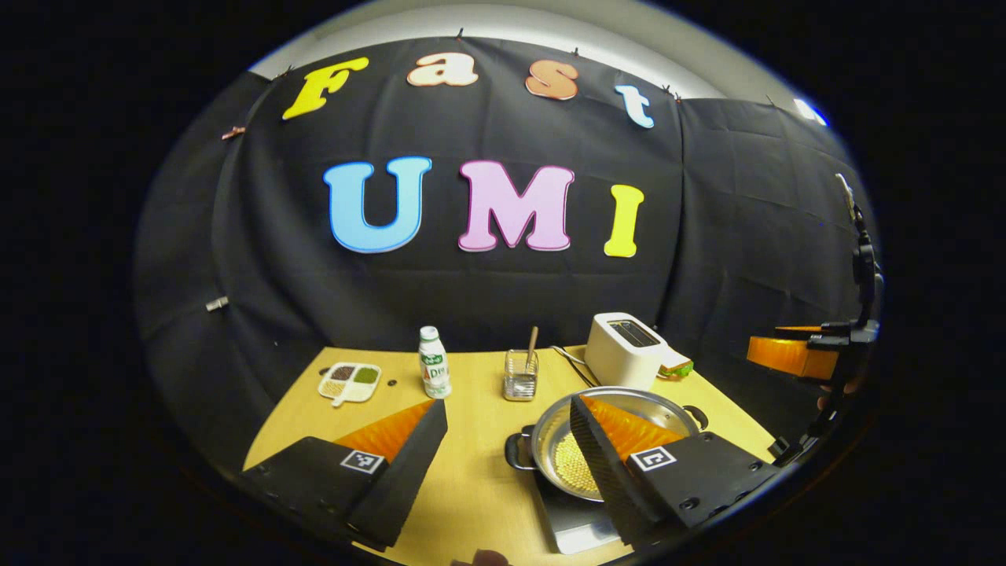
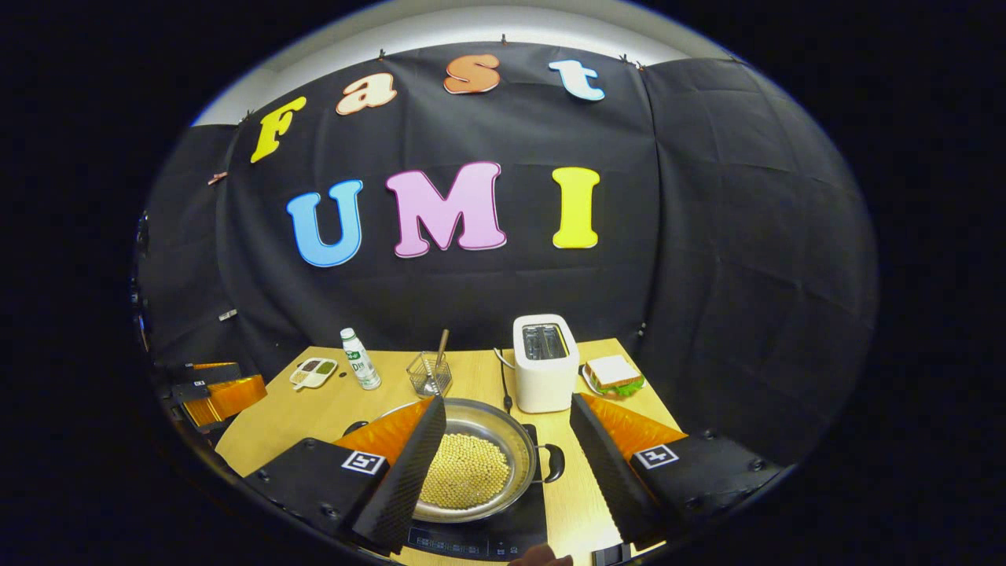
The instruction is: First push the handle of the pot to place it horizontally, then grasp the pot with both hands and set it on the induction cooktop.
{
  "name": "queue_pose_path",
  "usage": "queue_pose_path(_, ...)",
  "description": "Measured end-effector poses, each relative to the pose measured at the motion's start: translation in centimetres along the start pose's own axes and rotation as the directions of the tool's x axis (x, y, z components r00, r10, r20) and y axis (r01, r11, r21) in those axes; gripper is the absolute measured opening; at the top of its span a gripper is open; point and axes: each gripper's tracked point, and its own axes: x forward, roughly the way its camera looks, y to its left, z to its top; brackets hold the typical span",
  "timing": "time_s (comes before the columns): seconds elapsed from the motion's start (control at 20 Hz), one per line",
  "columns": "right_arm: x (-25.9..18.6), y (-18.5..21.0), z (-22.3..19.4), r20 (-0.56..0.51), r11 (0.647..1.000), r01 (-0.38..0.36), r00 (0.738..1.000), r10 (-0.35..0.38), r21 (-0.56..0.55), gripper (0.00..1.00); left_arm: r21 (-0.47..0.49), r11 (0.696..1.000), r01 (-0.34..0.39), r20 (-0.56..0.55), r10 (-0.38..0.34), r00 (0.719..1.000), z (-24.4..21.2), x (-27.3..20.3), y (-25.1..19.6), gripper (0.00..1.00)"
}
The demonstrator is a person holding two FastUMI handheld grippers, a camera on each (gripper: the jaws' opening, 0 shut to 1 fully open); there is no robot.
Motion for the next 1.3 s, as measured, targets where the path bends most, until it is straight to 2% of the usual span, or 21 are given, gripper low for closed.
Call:
queue_pose_path(0.2,-3.6,1.2,3.8,0.130,1.000,0.008,0.992,-0.005,-0.020,0.98,0.004,1.000,-0.017,0.094,0.016,0.995,2.5,-3.8,1.2,0.97)
queue_pose_path(0.4,-7.2,2.8,7.4,0.274,0.999,-0.004,0.962,0.018,-0.052,0.98,-0.048,0.998,-0.041,0.152,0.048,0.987,3.7,-7.2,2.4,0.98)
queue_pose_path(0.6,-9.8,3.2,8.9,0.343,0.998,0.019,0.939,0.000,-0.052,0.98,-0.053,0.995,-0.087,0.225,0.097,0.969,5.0,-9.9,4.5,0.98)
queue_pose_path(0.9,-12.1,2.1,10.5,0.411,0.995,0.068,0.911,-0.032,-0.072,0.98,-0.049,0.986,-0.160,0.296,0.168,0.940,6.8,-13.9,6.3,0.98)
queue_pose_path(1.0,-12.4,2.0,10.4,0.417,0.992,0.090,0.908,-0.043,-0.092,0.98,-0.063,0.985,-0.163,0.291,0.174,0.941,6.4,-14.6,6.3,0.97)
queue_pose_path(1.3,-12.5,2.3,10.1,0.399,0.993,0.086,0.916,-0.045,-0.085,0.98,-0.091,0.986,-0.136,0.263,0.156,0.952,5.5,-14.7,5.7,1.00)
